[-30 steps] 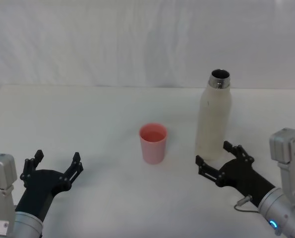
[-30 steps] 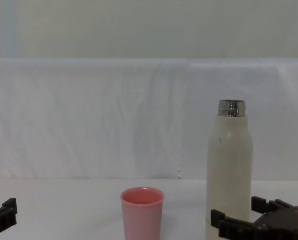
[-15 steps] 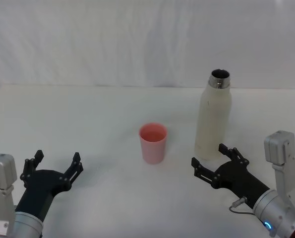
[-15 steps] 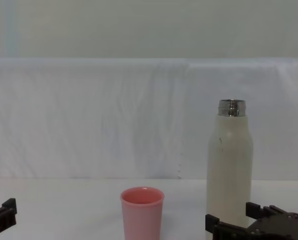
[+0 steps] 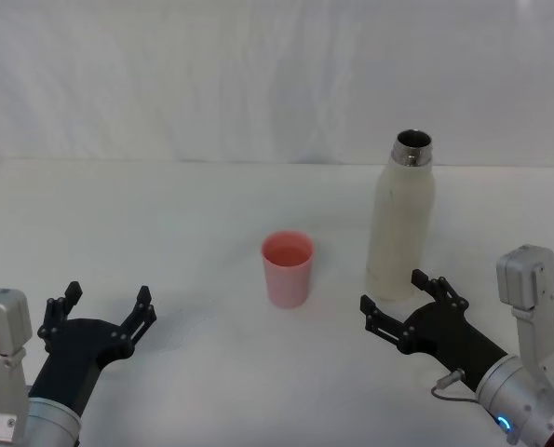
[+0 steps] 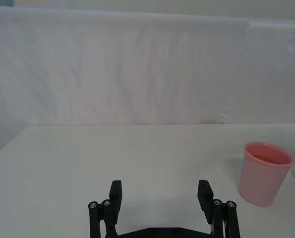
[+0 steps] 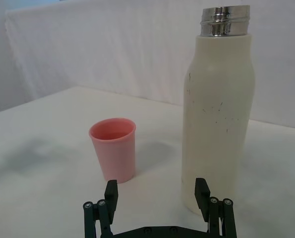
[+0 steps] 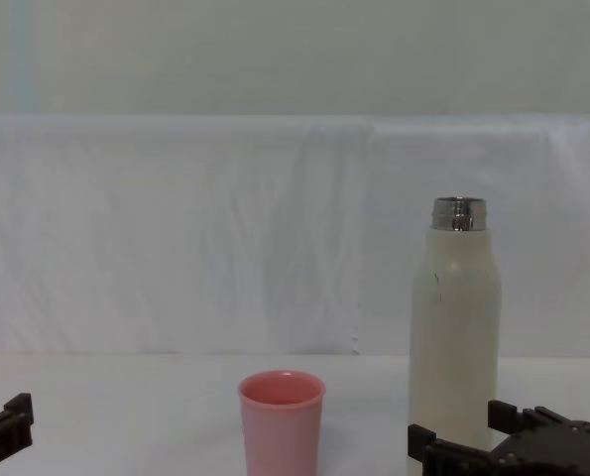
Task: Grasp the thermos with one hand and pour water into the cup lid.
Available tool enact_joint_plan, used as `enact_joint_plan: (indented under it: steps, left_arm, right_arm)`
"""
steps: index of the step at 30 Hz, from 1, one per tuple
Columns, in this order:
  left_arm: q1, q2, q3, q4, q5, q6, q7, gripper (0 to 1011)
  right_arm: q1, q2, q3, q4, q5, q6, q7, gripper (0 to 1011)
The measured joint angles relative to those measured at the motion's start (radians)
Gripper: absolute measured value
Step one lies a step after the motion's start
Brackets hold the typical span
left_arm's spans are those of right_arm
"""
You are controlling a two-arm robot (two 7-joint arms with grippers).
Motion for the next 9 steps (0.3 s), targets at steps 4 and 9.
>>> enact_joint_plan:
  steps: [4, 9]
  left_arm:
    - [0.000, 0.000, 0.000, 0.000, 0.000, 0.000, 0.000, 1001]
    - [0.000, 0.000, 0.000, 0.000, 0.000, 0.000, 0.000, 1001]
  right_arm:
    - [0.000, 0.000, 0.000, 0.000, 0.000, 0.000, -0.001, 1001]
    - [0.000, 0.000, 0.000, -0.001, -0.001, 0.001, -0.001, 1001]
